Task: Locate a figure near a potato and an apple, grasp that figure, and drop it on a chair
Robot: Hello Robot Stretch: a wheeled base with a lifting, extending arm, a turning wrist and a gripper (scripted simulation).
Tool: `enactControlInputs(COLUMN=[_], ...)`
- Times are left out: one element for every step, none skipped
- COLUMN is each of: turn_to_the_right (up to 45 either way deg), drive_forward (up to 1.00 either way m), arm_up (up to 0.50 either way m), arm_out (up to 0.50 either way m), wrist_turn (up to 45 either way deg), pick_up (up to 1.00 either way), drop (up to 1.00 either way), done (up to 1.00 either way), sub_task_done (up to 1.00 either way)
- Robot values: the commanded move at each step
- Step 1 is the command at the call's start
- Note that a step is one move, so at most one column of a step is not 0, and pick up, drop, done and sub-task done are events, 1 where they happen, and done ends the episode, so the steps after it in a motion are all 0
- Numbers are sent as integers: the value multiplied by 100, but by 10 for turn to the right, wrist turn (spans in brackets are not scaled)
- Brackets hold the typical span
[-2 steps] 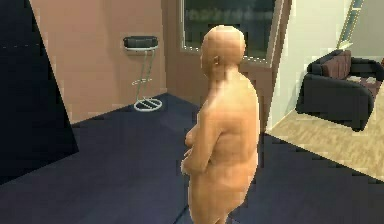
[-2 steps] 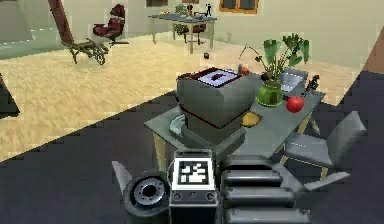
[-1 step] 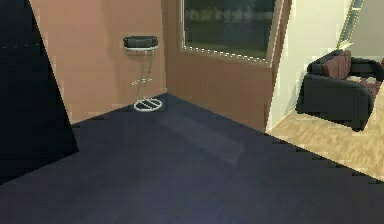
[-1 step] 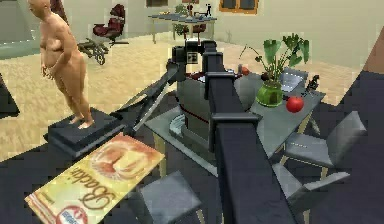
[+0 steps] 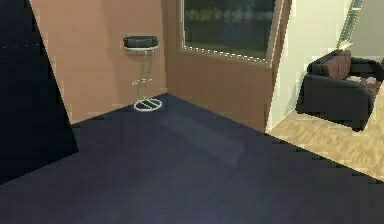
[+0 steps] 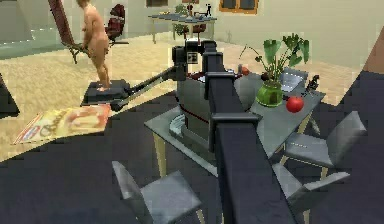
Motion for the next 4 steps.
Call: enactControlInputs(turn_to_the_right=[0,0,0,0], drive_forward=[0,0,0,0], arm_up=[0,0,-46,-50], arm_out=[0,0,0,0], wrist_turn=[450,90,0,0], pick_up=[0,0,0,0], drop=[0,0,0,0], done=[0,0,0,0], sub_task_done=[0,0,0,0])
